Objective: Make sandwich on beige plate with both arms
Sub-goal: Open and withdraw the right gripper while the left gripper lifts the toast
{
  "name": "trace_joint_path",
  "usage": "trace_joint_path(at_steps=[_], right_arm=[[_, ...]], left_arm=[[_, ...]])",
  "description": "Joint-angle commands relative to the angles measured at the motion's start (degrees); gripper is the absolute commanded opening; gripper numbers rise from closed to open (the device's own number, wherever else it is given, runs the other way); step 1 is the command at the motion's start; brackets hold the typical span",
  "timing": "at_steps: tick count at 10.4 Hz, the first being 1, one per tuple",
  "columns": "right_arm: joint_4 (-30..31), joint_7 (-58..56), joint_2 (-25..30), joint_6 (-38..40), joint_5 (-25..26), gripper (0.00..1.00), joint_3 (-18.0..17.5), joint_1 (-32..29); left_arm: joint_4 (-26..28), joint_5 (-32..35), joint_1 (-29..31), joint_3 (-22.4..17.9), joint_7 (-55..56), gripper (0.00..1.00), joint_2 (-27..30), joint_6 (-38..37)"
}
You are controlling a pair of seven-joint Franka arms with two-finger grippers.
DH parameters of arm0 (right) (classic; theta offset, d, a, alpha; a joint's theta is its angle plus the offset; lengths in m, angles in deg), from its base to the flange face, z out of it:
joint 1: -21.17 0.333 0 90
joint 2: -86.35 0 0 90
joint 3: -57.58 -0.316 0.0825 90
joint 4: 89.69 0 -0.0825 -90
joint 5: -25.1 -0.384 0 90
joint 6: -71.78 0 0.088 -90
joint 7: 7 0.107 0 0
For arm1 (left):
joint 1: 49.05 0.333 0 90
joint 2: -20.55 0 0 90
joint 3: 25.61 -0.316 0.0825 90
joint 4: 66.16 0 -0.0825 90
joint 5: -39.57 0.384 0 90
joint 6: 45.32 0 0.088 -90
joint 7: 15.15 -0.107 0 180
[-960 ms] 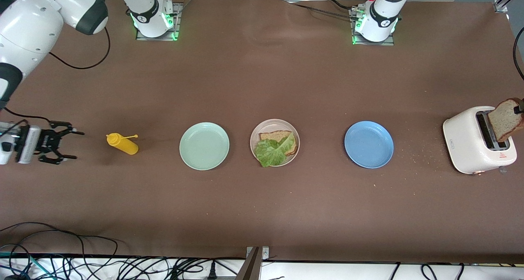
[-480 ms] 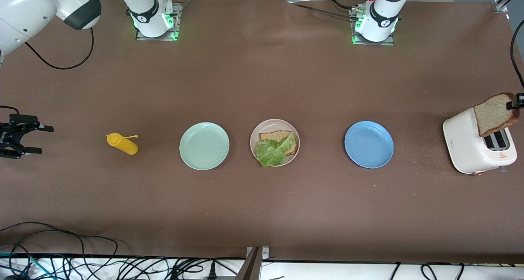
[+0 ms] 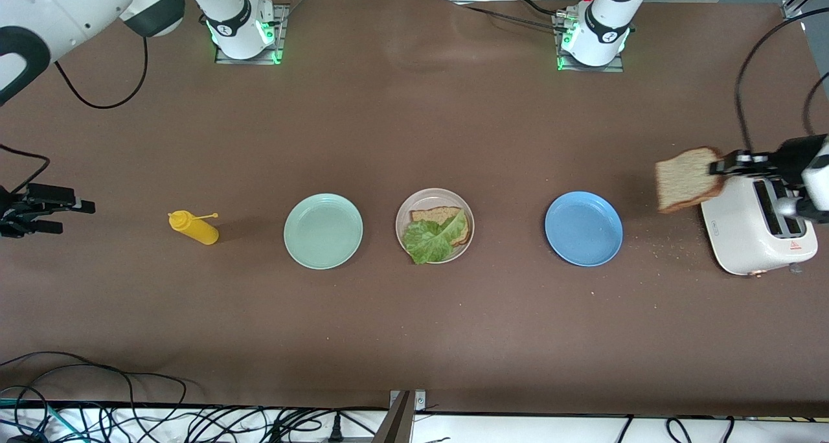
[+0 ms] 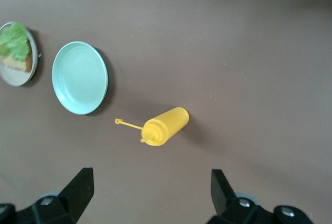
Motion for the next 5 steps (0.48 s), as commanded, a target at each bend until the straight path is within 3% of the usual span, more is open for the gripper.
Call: trace_joint_path(at_steps=[1, 3, 5], right_arm=[[-0.4, 7.3, -0.2, 1.6, 2.4, 1.00, 3.3, 3.9], [-0.4, 13.9, -0.2, 1.6, 2.7, 1.00, 5.4, 7.5], [-0.5, 22.3, -0.2, 1.2, 5.9, 1.00, 6.1, 11.0]], left_arm=[[-1.9, -10.6, -2.8, -0.7, 1.3, 0.00, -5.1, -1.7], [-1.9, -22.9, -3.9, 0.2, 0.9, 0.00, -9.5, -2.0], [-2.3, -30.1, -7.7, 1.3, 0.8, 0.00, -12.6, -0.5]])
